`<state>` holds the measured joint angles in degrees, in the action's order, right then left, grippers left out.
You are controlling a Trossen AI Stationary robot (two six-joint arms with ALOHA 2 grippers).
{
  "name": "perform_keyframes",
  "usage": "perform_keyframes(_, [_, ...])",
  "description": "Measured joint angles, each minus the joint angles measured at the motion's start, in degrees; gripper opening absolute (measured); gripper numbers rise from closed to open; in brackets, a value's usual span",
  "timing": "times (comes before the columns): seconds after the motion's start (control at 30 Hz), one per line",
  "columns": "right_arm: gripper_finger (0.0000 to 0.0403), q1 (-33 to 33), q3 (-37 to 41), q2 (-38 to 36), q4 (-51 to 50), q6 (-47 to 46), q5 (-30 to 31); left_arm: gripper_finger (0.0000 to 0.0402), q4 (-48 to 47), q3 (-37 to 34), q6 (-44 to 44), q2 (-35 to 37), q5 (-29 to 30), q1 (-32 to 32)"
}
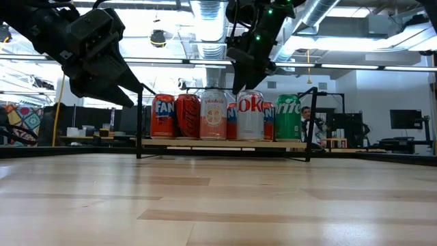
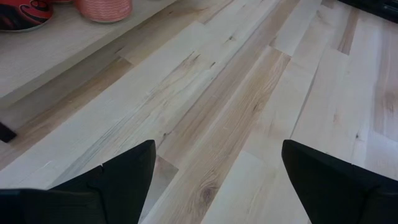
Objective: Place canned beverage on shelf
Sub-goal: Put the red silver soda can on the shelf, then adjust the red soda can on the shelf
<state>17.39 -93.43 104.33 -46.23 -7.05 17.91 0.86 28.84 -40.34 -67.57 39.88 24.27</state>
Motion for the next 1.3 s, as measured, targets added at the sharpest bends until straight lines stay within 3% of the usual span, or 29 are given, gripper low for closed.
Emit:
perform_keyframes(0.3, [0.0286, 0.0, -0.48, -1.09, 2.06, 2.36, -1.48, 0.0334, -0.07, 0.0, 0.0, 0.0, 0.0, 0.0])
perform_keyframes(0.5, [0.0286, -0.46, -5.88, -2.26, -5.93, 3.2, -1.39, 0.0334, 0.01, 0.0, -0.02, 0.0, -0.04, 0.0])
perform_keyframes(0.63, [0.0286, -1.42, -6.18, -5.28, -13.22, 6.06, 2.26, 0.0334, 0.31, 0.0, -1.42, 0.0, -1.74, 0.02])
perform_keyframes(0.87, [0.0286, -0.57, 3.04, -13.15, -19.54, 12.21, 5.01, 0.0334, 0.28, 0.0, -1.57, 0.0, -3.61, 0.11])
perform_keyframes(1.1, [0.0285, 1.2, 16.45, -20.41, -8.73, 12.22, 5.03, 0.0334, 0.33, 0.0, -2.46, 0.0, -3.37, 0.11])
perform_keyframes(1.3, [0.0285, 2.5, 18.48, -23.09, -0.95, 15.58, 8.39, 0.0334, 0.88, 0.0, -2.84, 0.0, -2.62, 0.11])
